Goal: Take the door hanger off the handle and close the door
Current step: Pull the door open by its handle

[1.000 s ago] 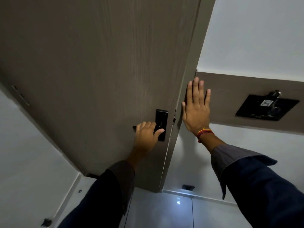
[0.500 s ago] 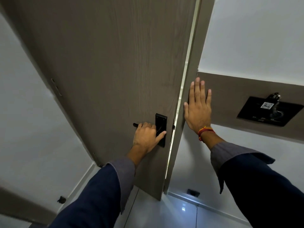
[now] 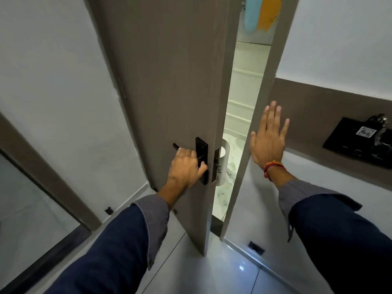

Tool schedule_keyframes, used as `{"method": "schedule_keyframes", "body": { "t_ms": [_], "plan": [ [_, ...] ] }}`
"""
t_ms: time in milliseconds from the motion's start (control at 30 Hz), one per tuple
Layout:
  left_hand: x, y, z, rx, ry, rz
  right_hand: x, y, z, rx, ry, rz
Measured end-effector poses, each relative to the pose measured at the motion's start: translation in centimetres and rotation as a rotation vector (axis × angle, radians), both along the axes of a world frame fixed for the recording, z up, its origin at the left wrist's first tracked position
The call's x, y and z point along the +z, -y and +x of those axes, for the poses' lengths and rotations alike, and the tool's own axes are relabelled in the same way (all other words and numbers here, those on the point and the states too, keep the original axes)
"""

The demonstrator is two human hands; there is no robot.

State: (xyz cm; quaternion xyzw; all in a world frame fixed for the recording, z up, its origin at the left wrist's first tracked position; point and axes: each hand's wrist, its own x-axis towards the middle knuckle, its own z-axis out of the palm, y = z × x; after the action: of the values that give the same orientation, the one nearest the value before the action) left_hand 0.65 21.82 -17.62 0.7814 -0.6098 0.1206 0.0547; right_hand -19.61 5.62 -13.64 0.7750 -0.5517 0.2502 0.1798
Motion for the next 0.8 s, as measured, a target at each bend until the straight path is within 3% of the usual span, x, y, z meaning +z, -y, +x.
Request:
{"method": "schedule_keyframes", "body": {
  "t_ms": [700,800],
  "plan": [
    [-0.9,-11.8,3.5,0.219,-0.103,-0.044,1.0,-2.4,-0.8,0.089,0.046,0.153],
    [-0.9,-13.2,4.0,0.246,-0.128,-0.055,0.7,-3.3,0.9,0.216,0.083,0.216]
  ]
}}
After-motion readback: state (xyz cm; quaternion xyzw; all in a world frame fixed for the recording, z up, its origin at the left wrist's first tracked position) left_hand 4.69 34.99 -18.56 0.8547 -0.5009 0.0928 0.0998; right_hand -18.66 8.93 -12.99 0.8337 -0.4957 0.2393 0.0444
